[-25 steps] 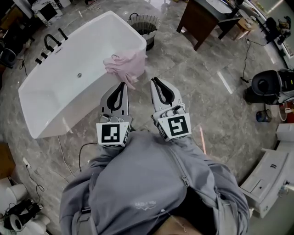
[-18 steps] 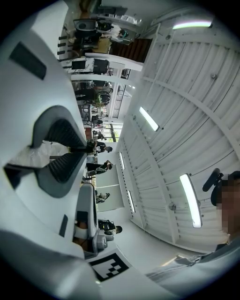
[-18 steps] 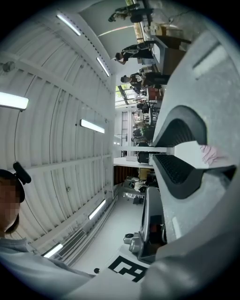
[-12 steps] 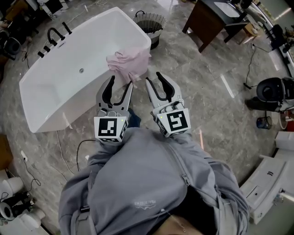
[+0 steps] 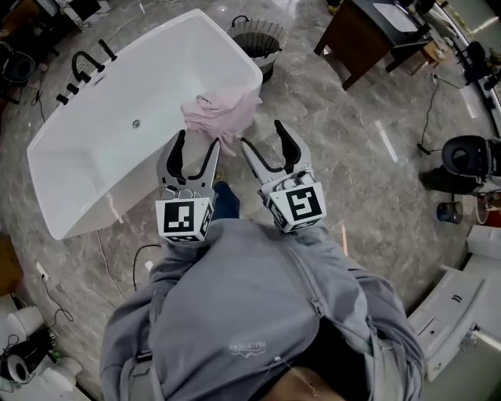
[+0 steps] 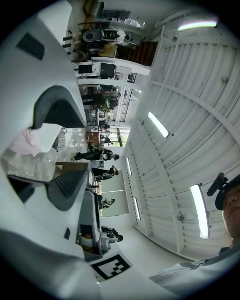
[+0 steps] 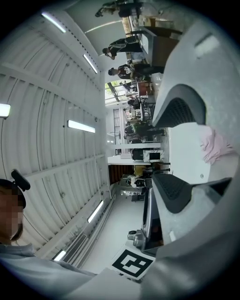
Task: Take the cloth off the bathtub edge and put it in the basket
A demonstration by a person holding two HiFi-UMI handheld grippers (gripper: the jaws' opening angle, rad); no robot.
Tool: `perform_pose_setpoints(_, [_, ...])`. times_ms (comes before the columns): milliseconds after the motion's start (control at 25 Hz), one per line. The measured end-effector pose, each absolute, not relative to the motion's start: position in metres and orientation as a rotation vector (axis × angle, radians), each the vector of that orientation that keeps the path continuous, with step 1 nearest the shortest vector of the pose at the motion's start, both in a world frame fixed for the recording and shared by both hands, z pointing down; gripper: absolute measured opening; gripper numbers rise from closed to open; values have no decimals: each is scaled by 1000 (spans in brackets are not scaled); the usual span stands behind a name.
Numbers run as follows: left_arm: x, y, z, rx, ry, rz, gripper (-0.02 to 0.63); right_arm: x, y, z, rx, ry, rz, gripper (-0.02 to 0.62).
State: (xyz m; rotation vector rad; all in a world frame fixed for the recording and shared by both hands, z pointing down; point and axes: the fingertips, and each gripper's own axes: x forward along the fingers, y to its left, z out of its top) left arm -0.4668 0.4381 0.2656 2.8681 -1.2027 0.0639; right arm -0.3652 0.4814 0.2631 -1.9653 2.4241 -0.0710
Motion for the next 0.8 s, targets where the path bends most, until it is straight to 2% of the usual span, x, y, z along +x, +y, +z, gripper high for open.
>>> perform_pose_setpoints(400, [-441, 306, 291, 2891, -1097, 123, 264, -348, 343, 293, -2004, 2419, -166, 291])
perform_pose_setpoints(800, [-427, 216, 331, 2877, -955, 232, 268, -330, 255, 333, -2142, 2379, -267, 291])
